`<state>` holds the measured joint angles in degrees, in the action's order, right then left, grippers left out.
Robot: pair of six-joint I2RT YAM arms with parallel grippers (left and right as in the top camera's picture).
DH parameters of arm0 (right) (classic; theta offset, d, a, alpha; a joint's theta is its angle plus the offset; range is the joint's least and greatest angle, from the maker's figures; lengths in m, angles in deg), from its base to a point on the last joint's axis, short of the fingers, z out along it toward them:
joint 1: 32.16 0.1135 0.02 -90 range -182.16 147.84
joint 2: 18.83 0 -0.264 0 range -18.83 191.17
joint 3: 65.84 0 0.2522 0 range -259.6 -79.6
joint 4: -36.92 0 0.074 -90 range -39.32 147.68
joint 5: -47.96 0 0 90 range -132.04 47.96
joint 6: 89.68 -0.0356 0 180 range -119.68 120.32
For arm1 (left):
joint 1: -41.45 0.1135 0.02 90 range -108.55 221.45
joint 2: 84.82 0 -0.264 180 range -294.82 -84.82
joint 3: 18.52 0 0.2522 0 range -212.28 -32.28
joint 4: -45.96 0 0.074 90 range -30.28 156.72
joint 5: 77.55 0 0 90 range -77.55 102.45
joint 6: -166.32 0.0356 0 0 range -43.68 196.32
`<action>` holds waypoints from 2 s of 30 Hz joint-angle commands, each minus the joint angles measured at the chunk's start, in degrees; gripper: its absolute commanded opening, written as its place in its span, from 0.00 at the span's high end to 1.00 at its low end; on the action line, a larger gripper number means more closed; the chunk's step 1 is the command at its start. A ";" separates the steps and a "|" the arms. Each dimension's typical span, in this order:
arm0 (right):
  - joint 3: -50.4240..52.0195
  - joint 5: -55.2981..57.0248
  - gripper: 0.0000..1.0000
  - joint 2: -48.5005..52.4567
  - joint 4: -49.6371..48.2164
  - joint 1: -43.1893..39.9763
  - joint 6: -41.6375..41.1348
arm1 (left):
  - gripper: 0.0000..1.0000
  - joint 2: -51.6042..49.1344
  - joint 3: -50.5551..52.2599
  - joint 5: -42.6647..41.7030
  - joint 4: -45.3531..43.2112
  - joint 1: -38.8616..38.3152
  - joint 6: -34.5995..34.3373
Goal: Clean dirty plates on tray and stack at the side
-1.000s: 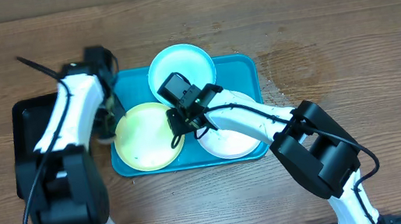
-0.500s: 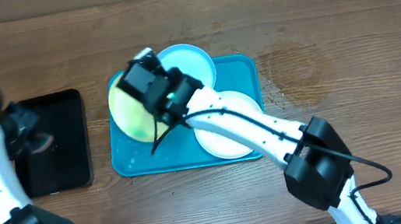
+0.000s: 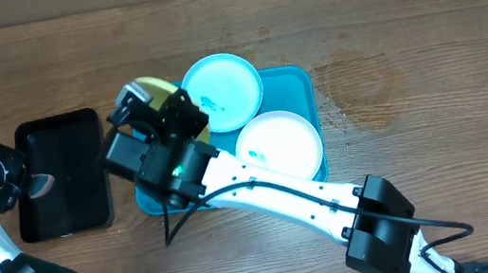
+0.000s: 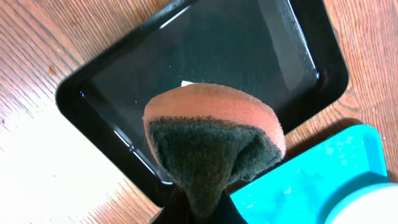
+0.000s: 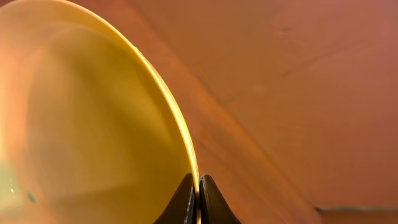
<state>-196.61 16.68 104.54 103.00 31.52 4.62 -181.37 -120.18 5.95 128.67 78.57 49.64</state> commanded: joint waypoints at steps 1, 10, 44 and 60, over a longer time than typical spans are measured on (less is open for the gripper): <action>-1.79 -15.76 0.96 -1.75 0.85 -2.29 -3.15 | 0.96 -0.09 -0.24 -1.44 0.37 -0.44 -0.39; 5.18 -56.04 0.96 -1.73 4.72 -17.25 -25.88 | 0.96 -0.09 -0.20 -12.72 1.20 -4.33 7.26; 27.76 -63.28 0.96 -0.13 -16.35 -21.07 -34.36 | 0.70 -0.96 20.65 -12.59 -12.52 -35.47 9.68; 27.76 -63.28 0.96 -0.13 -15.74 -21.05 -34.34 | 0.56 -0.96 24.00 3.52 -15.47 -36.76 3.32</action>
<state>-169.16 -47.16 104.44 87.39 10.96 -29.43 -182.01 -96.49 1.51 113.06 42.16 57.14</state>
